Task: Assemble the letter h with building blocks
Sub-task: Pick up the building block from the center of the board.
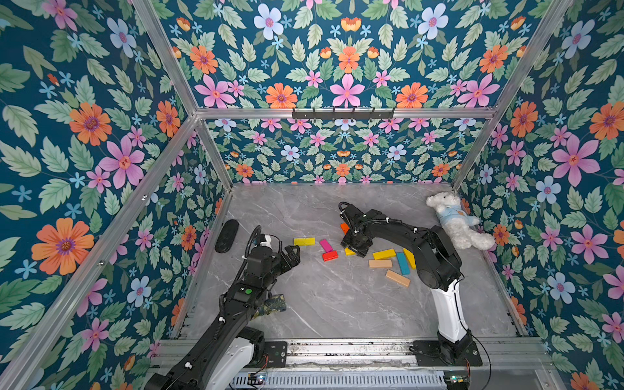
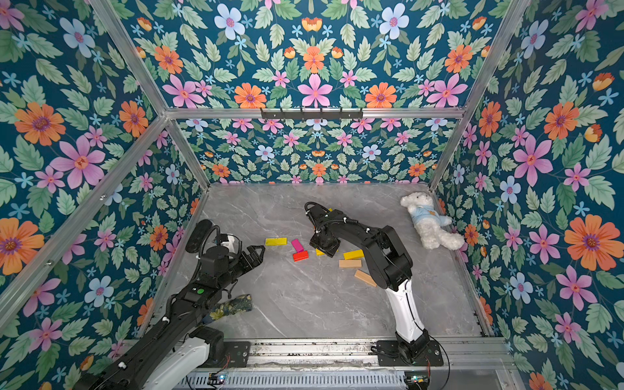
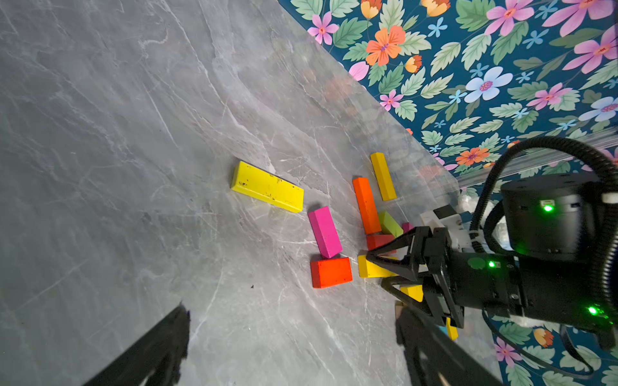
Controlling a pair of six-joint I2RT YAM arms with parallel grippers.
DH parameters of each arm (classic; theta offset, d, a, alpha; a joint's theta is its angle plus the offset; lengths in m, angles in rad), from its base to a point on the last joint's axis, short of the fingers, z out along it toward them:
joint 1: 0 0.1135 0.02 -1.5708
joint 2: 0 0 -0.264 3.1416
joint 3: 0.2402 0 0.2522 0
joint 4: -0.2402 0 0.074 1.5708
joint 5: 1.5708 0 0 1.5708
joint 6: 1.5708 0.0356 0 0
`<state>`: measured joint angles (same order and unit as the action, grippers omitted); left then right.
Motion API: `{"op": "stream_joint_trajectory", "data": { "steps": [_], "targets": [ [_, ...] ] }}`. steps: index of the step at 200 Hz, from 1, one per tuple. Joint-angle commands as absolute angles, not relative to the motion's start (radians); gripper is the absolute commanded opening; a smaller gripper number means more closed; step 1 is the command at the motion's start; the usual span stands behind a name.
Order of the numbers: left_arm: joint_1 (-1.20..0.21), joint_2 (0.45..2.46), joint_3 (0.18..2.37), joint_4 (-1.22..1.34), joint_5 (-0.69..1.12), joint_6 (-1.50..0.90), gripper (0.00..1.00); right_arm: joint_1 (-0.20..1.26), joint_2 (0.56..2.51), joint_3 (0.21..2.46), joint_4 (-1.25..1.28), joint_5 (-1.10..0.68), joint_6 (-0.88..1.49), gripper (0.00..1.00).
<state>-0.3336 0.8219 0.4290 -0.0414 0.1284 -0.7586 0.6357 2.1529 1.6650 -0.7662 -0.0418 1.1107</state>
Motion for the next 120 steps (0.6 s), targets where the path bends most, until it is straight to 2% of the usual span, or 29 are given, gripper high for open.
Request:
{"op": "stream_joint_trajectory", "data": {
  "steps": [1,34,62,120],
  "targets": [
    [-0.333,0.825,0.433,-0.050,0.126,-0.748,1.00,0.638,2.173,1.701,-0.850,-0.014,1.079,0.59],
    [-0.335,0.825,0.436,-0.053,0.123,-0.747,0.99,0.638,2.186,1.714,-0.874,-0.018,1.046,0.58],
    [-0.336,0.815,0.441,-0.060,0.122,-0.744,0.99,0.632,2.213,1.742,-0.907,-0.017,1.014,0.66],
    [-0.348,0.801,0.430,-0.045,0.132,-0.748,0.99,0.630,2.186,1.727,-0.837,-0.004,0.974,0.71]
  ]
}}
